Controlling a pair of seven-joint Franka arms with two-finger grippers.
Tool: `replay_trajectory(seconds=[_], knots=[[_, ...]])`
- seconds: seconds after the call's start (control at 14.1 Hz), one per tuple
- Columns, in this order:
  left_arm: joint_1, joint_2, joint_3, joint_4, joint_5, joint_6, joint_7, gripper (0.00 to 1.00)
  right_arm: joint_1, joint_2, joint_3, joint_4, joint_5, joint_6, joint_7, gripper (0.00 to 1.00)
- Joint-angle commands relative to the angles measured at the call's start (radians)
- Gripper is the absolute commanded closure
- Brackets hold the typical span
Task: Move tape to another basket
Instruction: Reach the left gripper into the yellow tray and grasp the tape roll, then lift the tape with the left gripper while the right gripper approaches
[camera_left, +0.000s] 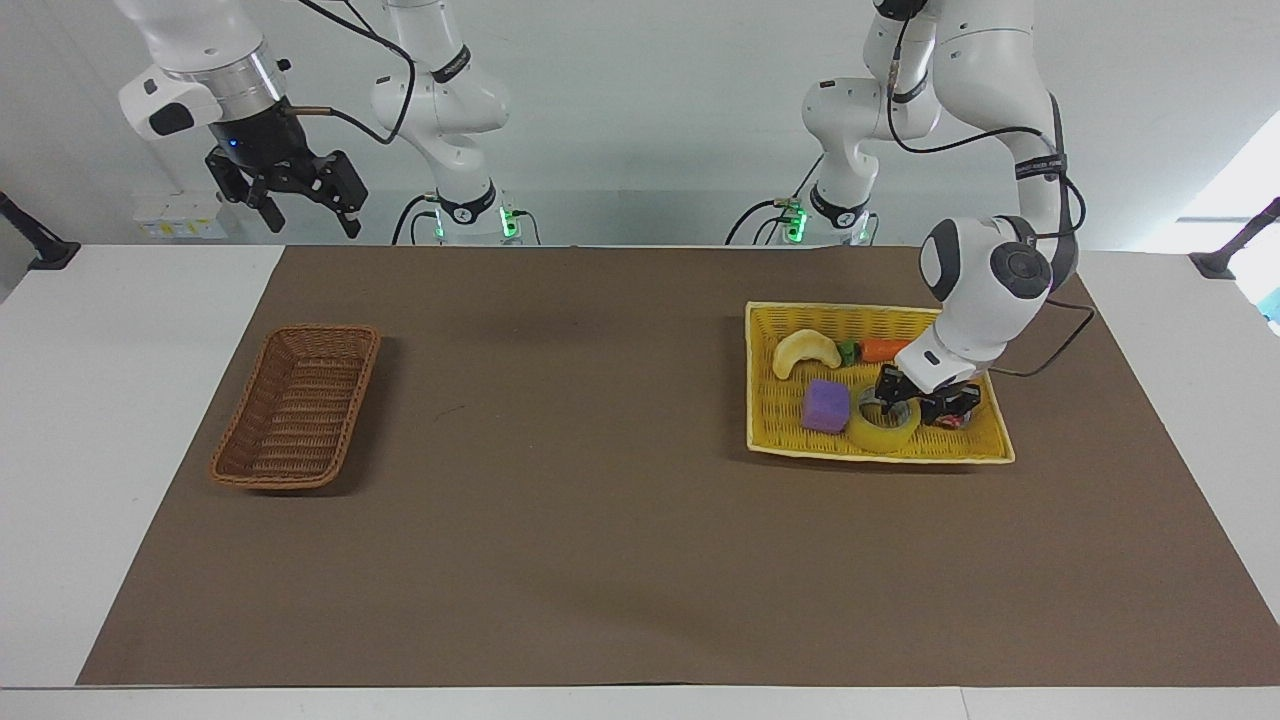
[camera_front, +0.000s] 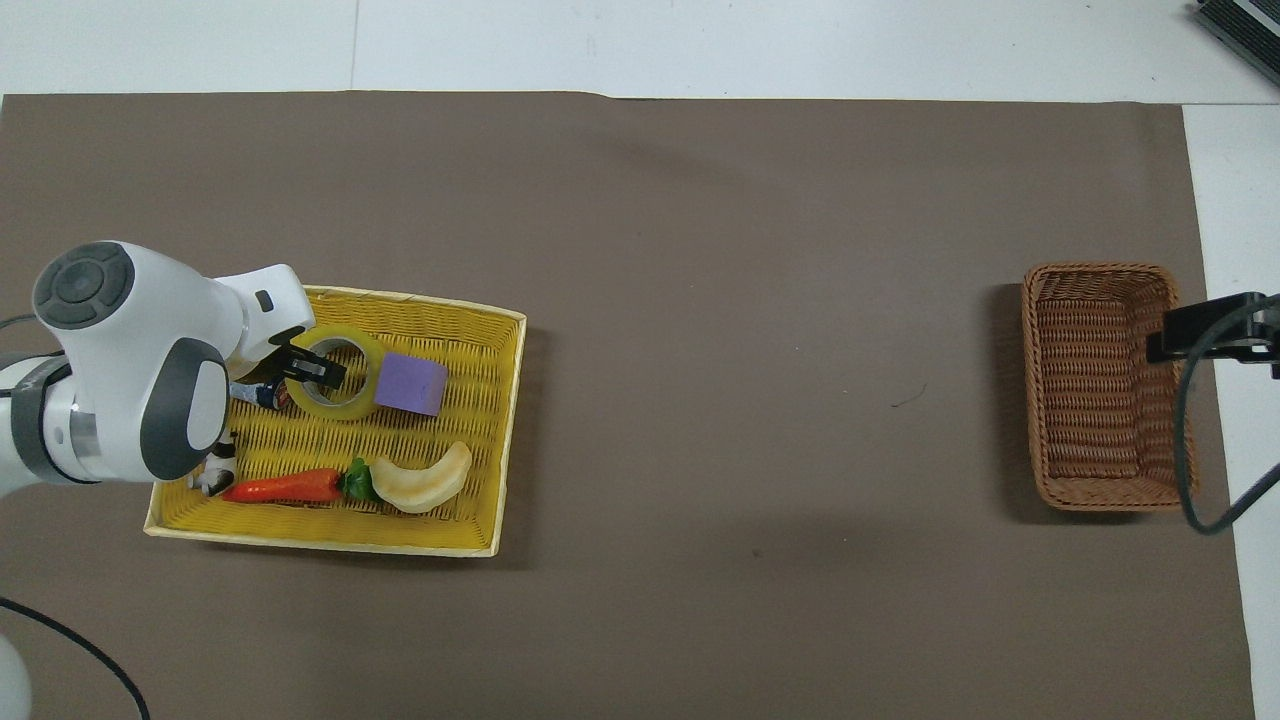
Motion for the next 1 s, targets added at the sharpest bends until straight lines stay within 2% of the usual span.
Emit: replay_trajectory(seconds=[0.0, 0.21, 0.28, 0.36, 0.43, 0.64, 0.93], knots=[[-0.015, -0.024, 0.014, -0.061, -0.015, 0.042, 0.049, 0.34, -0.012, -0.018, 0.005, -0.021, 0.002, 0.009, -0.036, 0.00], [-0.019, -0.012, 0.014, -0.083, -0.015, 0.055, 0.049, 0.49, -0.012, -0.018, 0.005, -0.021, 0.001, 0.007, -0.035, 0.00], [-0.019, 0.004, 0.014, -0.086, -0.015, 0.065, 0.045, 0.61, -0.012, -0.018, 0.005, -0.021, 0.002, 0.009, -0.035, 0.00], [-0.019, 0.019, 0.014, -0.084, -0.015, 0.071, 0.039, 0.88, -0.012, -0.018, 0.005, -0.021, 0.002, 0.009, -0.035, 0.00], [-0.012, 0.022, 0.014, -0.067, -0.015, 0.059, 0.048, 1.00, -0.012, -0.018, 0.005, -0.021, 0.002, 0.009, -0.035, 0.00], [-0.002, 0.005, 0.014, -0.017, -0.015, -0.005, 0.046, 1.00, -0.012, -0.018, 0.005, -0.021, 0.002, 0.009, -0.035, 0.00], [0.000, 0.001, 0.016, 0.164, -0.017, -0.243, 0.037, 1.00, -0.011, -0.018, 0.007, -0.021, 0.016, 0.007, -0.026, 0.00]])
